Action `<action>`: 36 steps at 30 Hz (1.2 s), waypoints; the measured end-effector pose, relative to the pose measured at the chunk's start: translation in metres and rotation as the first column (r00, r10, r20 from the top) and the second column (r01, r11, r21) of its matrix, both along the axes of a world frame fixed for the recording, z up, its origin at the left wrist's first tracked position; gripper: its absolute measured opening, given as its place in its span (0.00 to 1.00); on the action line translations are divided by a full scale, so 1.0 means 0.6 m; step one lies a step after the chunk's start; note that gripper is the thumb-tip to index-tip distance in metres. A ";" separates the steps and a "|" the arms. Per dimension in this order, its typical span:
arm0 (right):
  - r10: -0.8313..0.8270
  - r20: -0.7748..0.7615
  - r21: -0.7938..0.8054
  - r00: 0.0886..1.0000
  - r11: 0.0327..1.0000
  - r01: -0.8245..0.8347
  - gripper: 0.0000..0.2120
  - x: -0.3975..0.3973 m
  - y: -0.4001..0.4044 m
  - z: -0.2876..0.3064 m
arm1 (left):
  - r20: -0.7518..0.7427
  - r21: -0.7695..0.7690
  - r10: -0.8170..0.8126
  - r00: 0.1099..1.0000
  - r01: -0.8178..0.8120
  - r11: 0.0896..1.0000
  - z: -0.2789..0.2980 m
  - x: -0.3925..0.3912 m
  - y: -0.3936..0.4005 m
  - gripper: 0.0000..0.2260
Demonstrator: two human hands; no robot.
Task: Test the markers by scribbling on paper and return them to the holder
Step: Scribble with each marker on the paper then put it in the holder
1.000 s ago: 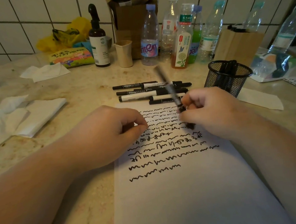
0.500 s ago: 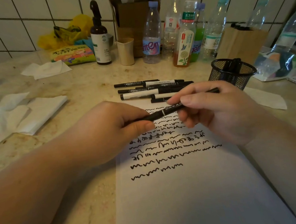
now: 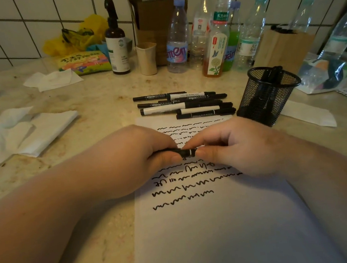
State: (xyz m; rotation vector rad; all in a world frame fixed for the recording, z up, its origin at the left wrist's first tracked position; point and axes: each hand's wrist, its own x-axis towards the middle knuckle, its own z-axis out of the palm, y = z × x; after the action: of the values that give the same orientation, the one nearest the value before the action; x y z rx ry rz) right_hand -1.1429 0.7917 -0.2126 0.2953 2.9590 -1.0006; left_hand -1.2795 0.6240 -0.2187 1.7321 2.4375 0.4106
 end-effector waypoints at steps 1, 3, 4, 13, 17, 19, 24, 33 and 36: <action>0.015 0.010 -0.018 1.000 1.000 -0.015 0.11 0.001 0.000 0.003 | 0.013 -0.029 -0.012 1.000 0.012 1.000 0.001 -0.001 -0.001 0.14; 0.036 0.008 -0.045 0.999 0.998 -0.035 0.12 0.004 0.000 0.007 | 0.068 -0.064 -0.030 0.997 0.035 0.997 0.006 -0.002 -0.003 0.11; 0.046 -0.006 -0.050 0.999 0.998 -0.046 0.12 0.006 0.000 0.007 | 0.103 -0.071 -0.035 0.994 0.042 0.997 0.009 -0.002 -0.003 0.10; -0.022 -0.083 0.108 0.996 0.994 0.031 0.14 0.014 0.020 0.016 | 0.136 -0.144 0.062 0.989 -0.042 0.989 0.022 -0.031 -0.022 0.16; -0.150 -0.165 -0.218 0.975 0.970 0.112 0.18 0.005 0.028 0.008 | 0.069 -0.007 0.183 0.981 -0.183 0.983 0.009 -0.035 -0.009 0.09; -0.228 -0.224 -0.342 0.948 0.929 0.142 0.16 0.001 0.030 0.006 | 0.017 -0.022 0.178 0.984 -0.178 0.984 -0.004 -0.034 -0.003 0.10; -0.362 -0.253 -0.656 0.897 0.746 0.116 0.19 0.002 0.034 0.011 | -0.074 -0.047 0.144 0.987 -0.148 0.988 -0.021 -0.020 0.003 0.16; -0.303 -0.279 -0.569 0.911 0.816 0.097 0.07 0.003 0.031 0.010 | -0.198 -0.129 0.167 0.966 -0.195 0.972 -0.024 -0.023 0.014 0.29; -0.295 -0.285 -0.609 0.912 0.790 0.065 0.14 0.006 0.031 0.010 | -0.177 -0.132 0.190 0.966 -0.215 0.968 -0.026 -0.027 0.013 0.29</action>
State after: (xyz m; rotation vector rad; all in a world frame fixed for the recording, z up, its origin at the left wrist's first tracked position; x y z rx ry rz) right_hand -1.1394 0.8104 -0.2067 0.4223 2.7245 -2.1476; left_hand -1.2959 0.6318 -0.2342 1.5159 2.6944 0.1017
